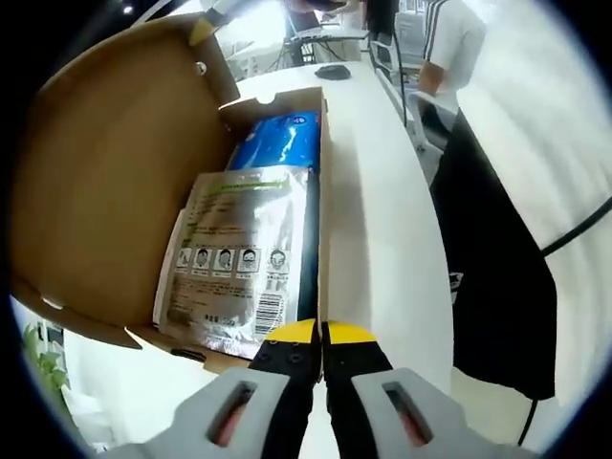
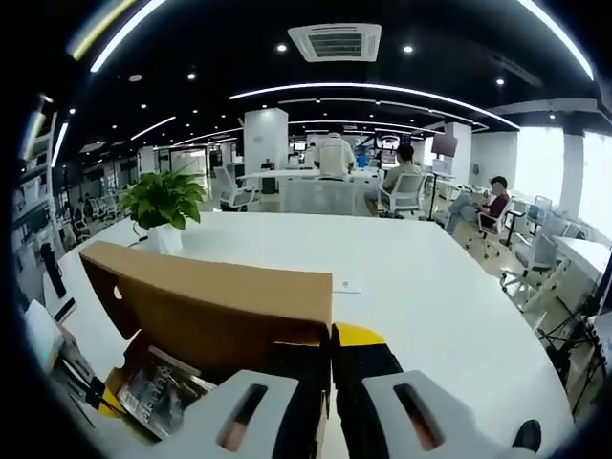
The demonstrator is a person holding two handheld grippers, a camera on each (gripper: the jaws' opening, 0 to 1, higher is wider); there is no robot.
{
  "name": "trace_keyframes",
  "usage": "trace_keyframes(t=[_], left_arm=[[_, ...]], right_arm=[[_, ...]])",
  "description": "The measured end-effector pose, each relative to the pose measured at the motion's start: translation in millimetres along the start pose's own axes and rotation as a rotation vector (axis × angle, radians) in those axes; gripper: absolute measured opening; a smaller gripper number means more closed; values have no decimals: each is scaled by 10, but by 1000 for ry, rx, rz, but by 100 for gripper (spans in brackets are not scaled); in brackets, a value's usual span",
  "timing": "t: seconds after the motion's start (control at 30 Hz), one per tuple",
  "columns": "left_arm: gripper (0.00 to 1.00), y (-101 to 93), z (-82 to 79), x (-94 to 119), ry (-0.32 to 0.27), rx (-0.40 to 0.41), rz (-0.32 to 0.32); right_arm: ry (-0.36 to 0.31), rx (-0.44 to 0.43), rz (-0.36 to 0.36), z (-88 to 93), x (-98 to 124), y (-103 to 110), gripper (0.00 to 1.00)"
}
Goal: Operate the shoe box by opening the lid, removing the specified soft item, and placing it in the target area until the item is outside and the box remains undamaged.
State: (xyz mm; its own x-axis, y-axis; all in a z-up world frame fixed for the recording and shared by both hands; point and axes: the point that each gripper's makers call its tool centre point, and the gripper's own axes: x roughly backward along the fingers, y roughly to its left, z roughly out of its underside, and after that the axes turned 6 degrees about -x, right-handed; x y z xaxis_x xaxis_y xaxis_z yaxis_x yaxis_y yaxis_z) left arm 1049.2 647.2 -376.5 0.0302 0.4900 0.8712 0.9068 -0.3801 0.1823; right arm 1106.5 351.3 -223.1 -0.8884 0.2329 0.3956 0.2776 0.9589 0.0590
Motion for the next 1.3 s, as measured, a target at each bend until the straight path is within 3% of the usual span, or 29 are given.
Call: trace_keyframes(t=[0.37,0.8,1.0,1.3], left_arm=[[0,-146,8,7,-16,-78,12],[0,-380,-62,21,-17,-53,0],[1,-361,-61,20,-14,2,-7],[1,-358,-53,17,-22,5,-3]], right_arm=[[13,9,29,77,255,-7,0],[50,-9,24,147,358,-7,0],[48,-8,14,133,290,10,0],[57,10,-9,101,163,-2,0]])
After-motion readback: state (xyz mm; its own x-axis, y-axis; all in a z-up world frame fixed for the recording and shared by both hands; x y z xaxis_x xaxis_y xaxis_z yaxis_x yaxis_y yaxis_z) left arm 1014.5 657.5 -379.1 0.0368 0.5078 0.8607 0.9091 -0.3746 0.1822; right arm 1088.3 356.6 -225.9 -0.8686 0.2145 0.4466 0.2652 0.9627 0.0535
